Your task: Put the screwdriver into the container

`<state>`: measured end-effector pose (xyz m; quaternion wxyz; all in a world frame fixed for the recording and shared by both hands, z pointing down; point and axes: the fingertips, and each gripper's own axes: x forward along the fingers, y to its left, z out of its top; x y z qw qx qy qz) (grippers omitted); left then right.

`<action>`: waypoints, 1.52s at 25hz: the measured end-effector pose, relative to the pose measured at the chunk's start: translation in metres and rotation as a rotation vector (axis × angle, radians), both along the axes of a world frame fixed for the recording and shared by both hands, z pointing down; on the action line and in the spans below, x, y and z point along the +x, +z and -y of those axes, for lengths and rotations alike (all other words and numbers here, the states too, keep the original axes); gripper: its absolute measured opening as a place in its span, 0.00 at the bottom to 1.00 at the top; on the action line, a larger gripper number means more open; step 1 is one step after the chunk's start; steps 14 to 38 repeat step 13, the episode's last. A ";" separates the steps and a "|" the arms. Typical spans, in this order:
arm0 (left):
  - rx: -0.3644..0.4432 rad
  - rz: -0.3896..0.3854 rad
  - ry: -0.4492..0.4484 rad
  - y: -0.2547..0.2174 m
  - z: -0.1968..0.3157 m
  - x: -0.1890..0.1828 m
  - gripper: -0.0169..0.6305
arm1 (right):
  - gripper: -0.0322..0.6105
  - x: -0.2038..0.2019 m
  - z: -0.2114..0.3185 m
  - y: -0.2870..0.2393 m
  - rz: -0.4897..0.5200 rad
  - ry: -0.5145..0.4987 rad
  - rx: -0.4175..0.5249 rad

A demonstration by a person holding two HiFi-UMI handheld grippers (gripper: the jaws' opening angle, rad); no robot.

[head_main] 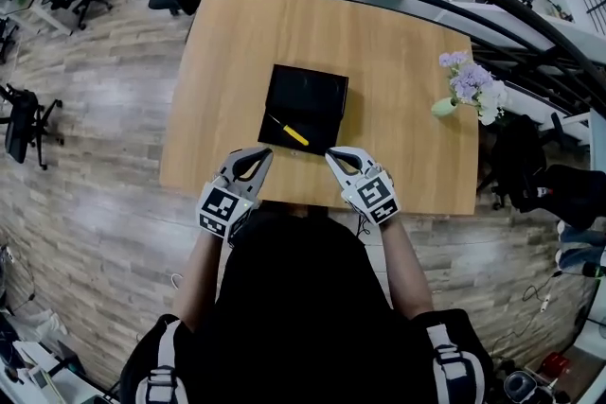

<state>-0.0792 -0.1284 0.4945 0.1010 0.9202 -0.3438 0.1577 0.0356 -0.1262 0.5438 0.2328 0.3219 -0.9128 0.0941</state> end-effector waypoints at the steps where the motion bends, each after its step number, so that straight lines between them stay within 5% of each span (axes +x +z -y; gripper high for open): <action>1: 0.001 0.004 -0.007 -0.001 -0.003 0.002 0.06 | 0.09 0.002 -0.002 0.000 0.005 -0.007 0.000; 13: 0.014 0.022 -0.041 -0.009 -0.024 0.048 0.06 | 0.09 0.037 -0.019 -0.007 0.022 -0.049 0.010; 38: 0.014 0.022 -0.041 -0.009 -0.024 0.048 0.06 | 0.09 0.037 -0.019 -0.007 0.022 -0.049 0.010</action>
